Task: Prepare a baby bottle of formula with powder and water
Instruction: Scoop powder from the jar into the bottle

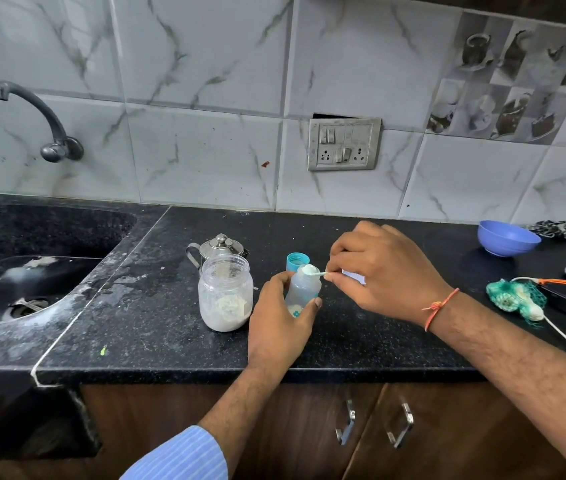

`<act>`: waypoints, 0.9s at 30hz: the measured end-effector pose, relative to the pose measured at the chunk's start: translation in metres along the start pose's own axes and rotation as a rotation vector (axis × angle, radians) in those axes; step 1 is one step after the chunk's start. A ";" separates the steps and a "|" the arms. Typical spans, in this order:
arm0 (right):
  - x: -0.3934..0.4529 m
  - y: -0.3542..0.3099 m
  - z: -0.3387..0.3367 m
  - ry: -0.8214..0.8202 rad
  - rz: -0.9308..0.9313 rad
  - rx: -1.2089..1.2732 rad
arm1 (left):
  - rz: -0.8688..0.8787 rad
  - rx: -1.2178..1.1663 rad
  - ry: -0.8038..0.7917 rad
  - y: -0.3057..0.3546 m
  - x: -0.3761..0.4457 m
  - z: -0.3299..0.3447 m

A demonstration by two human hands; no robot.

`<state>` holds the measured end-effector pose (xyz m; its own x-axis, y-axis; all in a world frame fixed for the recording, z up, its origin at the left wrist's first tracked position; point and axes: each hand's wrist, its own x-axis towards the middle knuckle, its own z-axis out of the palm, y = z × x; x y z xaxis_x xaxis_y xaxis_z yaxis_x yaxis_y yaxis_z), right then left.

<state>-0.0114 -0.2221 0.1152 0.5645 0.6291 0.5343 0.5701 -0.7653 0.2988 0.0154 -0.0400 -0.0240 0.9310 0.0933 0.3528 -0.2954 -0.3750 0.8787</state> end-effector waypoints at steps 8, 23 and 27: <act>0.006 0.003 -0.011 -0.104 0.263 0.107 | 0.004 -0.002 -0.005 0.000 0.000 -0.001; 0.010 -0.006 -0.019 -0.172 0.319 0.124 | 0.031 -0.005 -0.012 -0.001 0.000 -0.001; 0.011 -0.003 -0.019 -0.188 0.350 0.125 | 0.039 0.012 -0.005 -0.001 0.000 -0.001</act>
<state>-0.0186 -0.2150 0.1354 0.8300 0.3562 0.4292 0.3854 -0.9225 0.0204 0.0158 -0.0386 -0.0250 0.9200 0.0733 0.3851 -0.3291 -0.3894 0.8603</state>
